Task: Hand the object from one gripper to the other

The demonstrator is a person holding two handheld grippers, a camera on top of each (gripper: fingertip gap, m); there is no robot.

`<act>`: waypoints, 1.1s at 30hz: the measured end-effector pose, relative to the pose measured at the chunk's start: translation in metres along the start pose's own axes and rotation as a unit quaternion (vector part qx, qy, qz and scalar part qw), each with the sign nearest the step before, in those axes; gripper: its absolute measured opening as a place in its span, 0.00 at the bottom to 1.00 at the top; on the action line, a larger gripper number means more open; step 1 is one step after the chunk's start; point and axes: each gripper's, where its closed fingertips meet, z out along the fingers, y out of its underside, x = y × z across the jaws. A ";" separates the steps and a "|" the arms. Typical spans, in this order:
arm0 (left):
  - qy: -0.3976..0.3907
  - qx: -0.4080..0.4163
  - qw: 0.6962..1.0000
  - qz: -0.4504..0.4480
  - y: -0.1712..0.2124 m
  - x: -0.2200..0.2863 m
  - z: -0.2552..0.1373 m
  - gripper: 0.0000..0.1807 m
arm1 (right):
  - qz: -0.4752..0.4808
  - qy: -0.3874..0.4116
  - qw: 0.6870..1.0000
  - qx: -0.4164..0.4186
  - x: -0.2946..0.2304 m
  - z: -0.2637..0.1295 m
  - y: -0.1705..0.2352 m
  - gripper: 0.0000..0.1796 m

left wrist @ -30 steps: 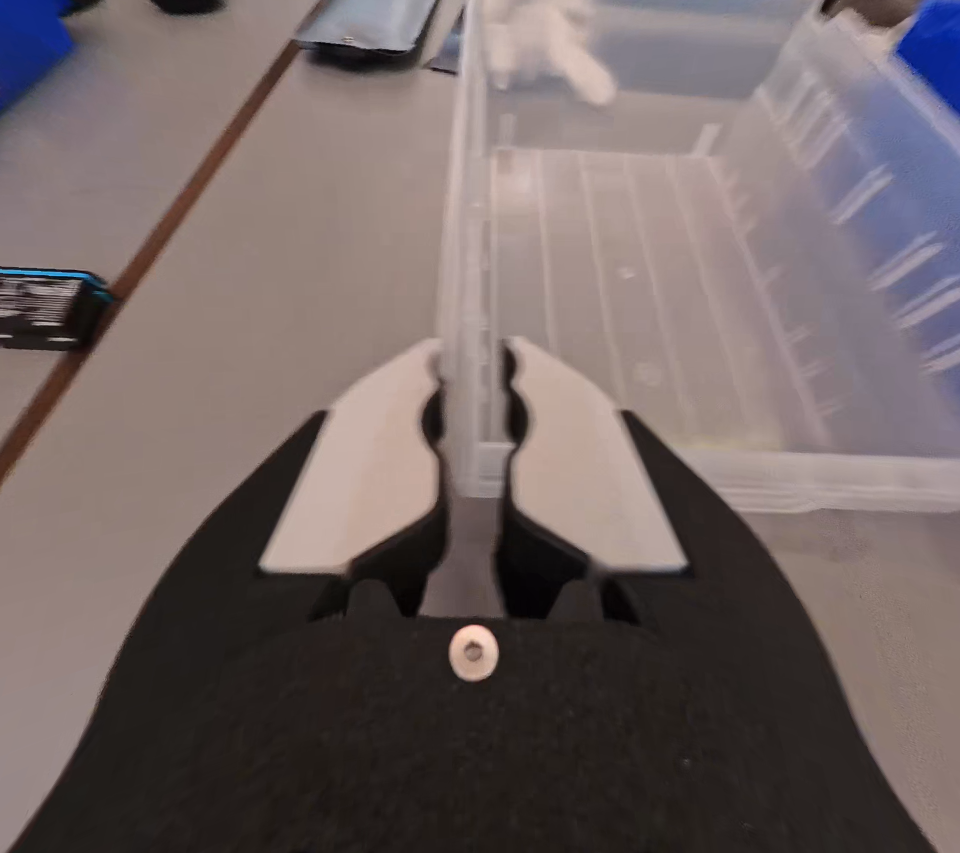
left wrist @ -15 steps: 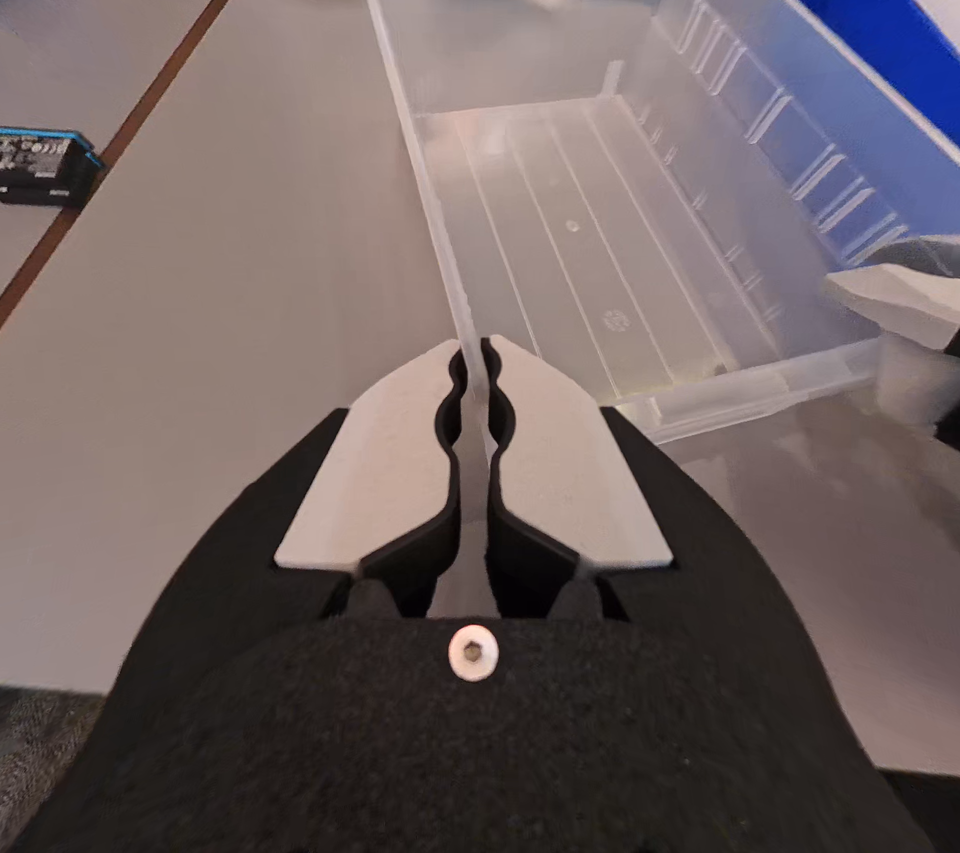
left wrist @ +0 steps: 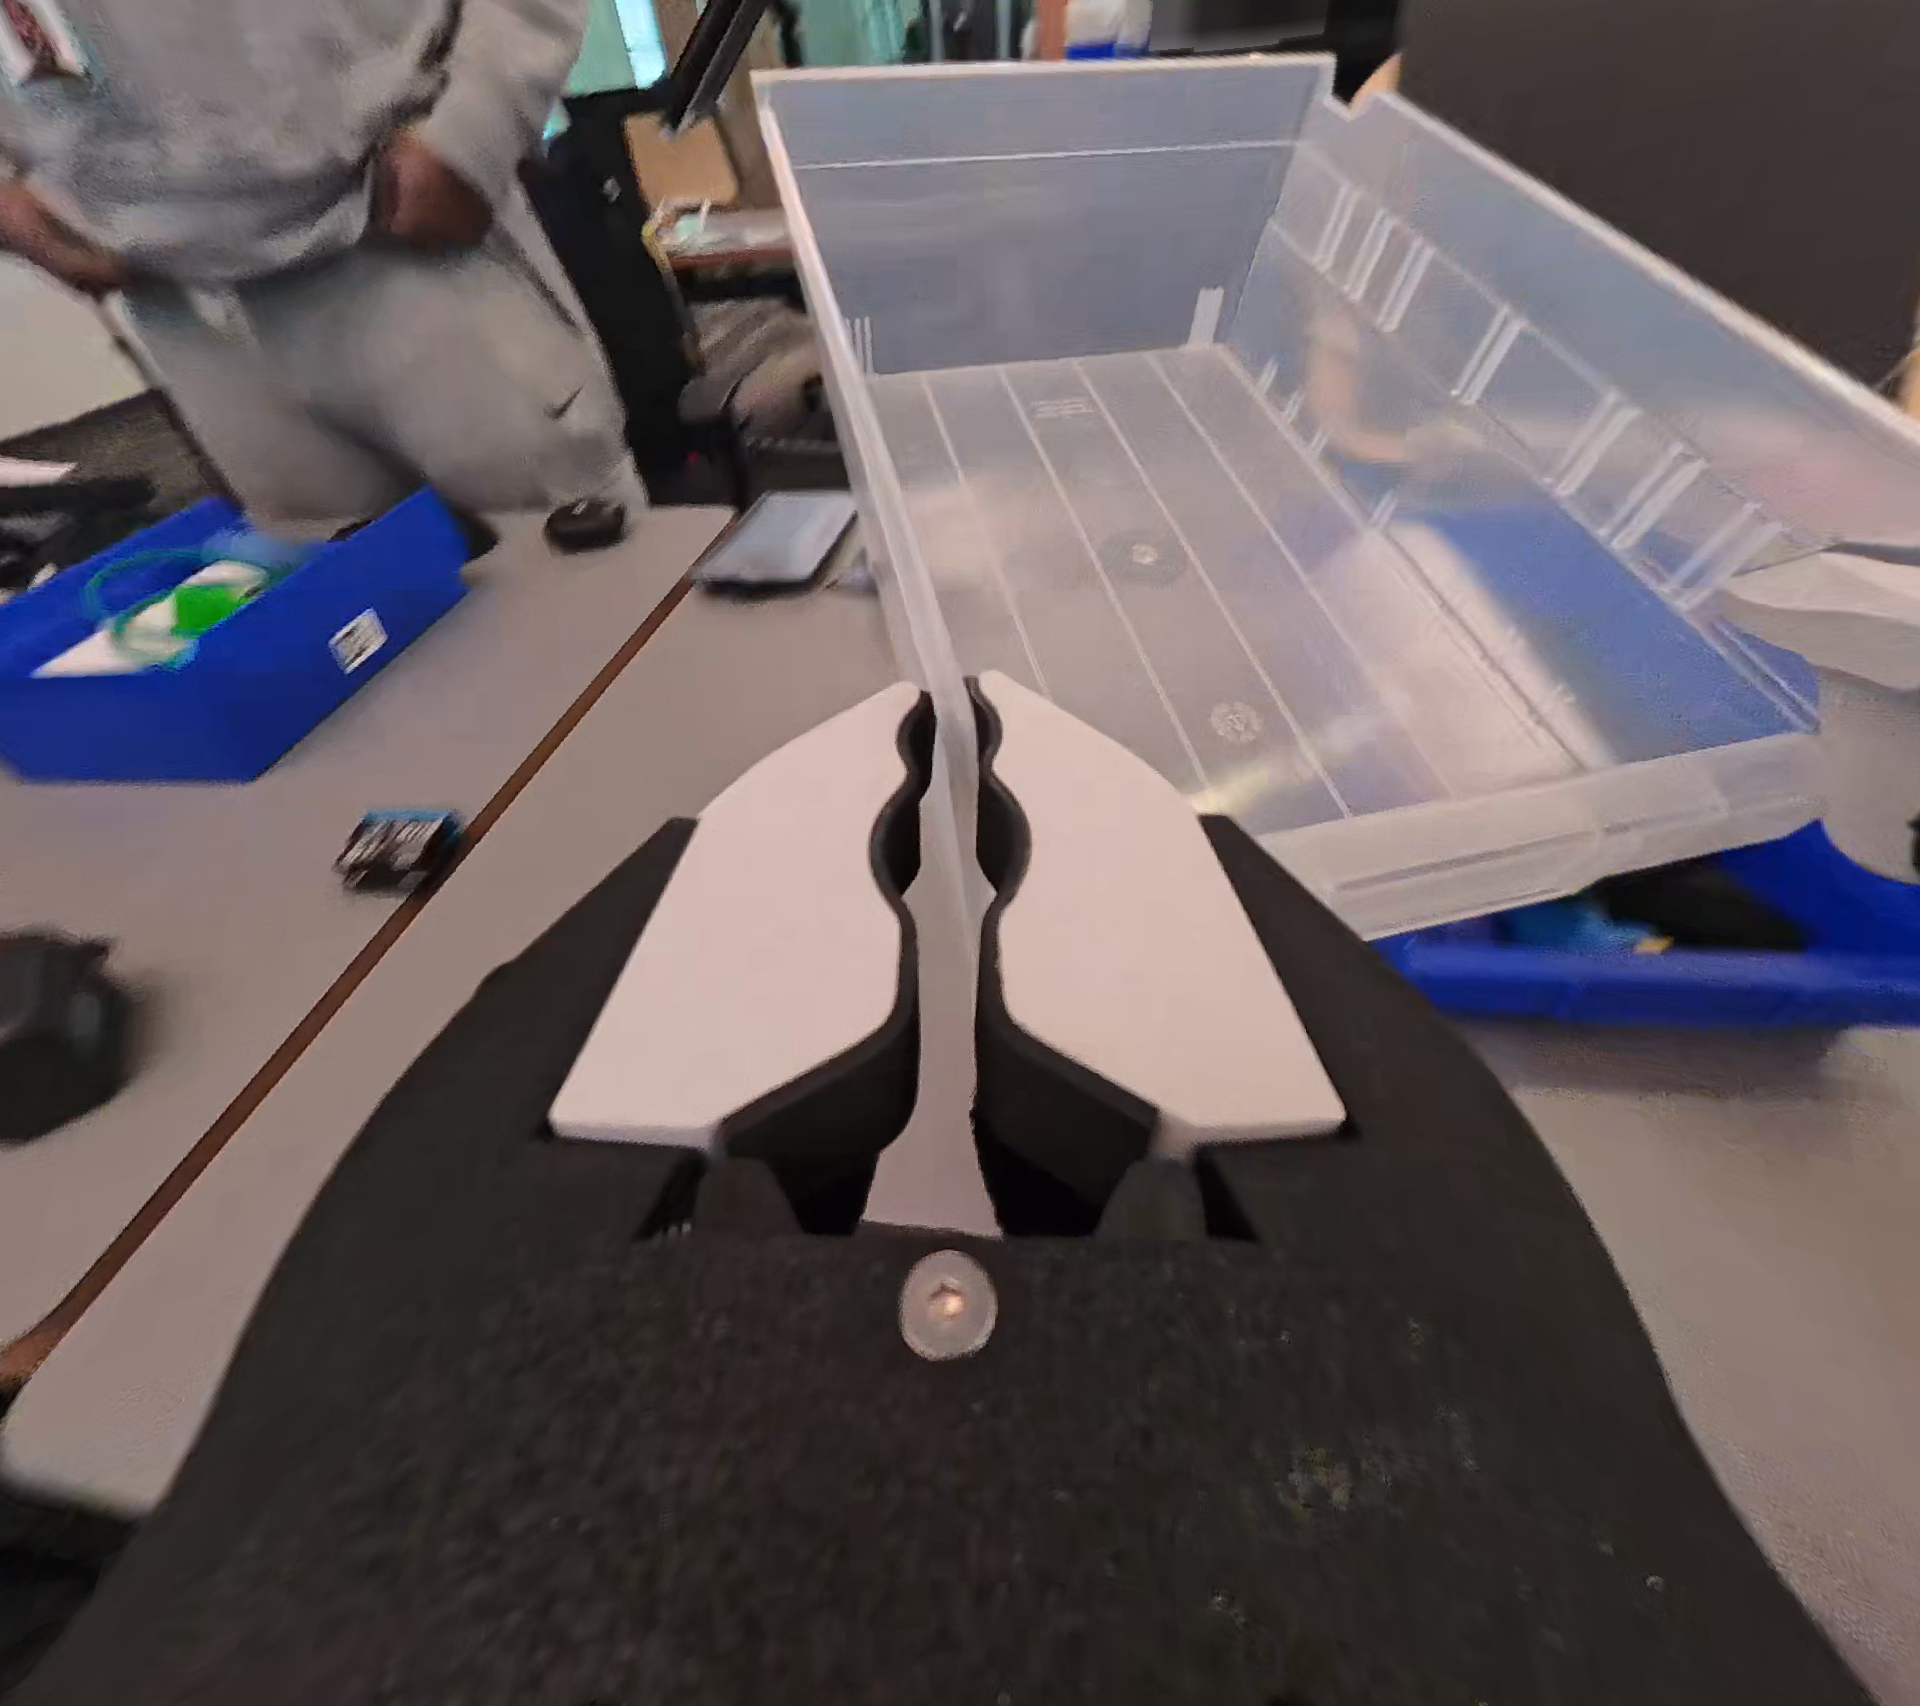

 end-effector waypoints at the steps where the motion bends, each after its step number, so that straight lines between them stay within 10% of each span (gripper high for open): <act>1: 0.012 0.012 1.000 0.001 -0.014 0.015 0.008 0.02 | -0.011 0.020 1.000 0.015 0.018 -0.009 -0.015 0.02; 8: 0.159 0.017 0.985 0.056 -0.051 0.203 0.066 0.03 | 0.008 0.178 0.984 0.026 0.204 -0.083 -0.033 0.02; 18: 0.277 -0.073 0.955 0.080 0.032 0.471 0.098 0.03 | 0.068 0.231 0.958 -0.158 0.440 -0.152 0.115 0.03; 29: 0.351 -0.187 0.916 0.043 0.118 0.537 0.077 0.14 | 0.077 0.204 0.961 -0.171 0.481 -0.176 0.195 0.04; 33: 0.337 -0.142 0.929 0.050 0.090 0.523 0.068 0.15 | 0.050 0.260 0.943 -0.204 0.494 -0.197 0.190 0.26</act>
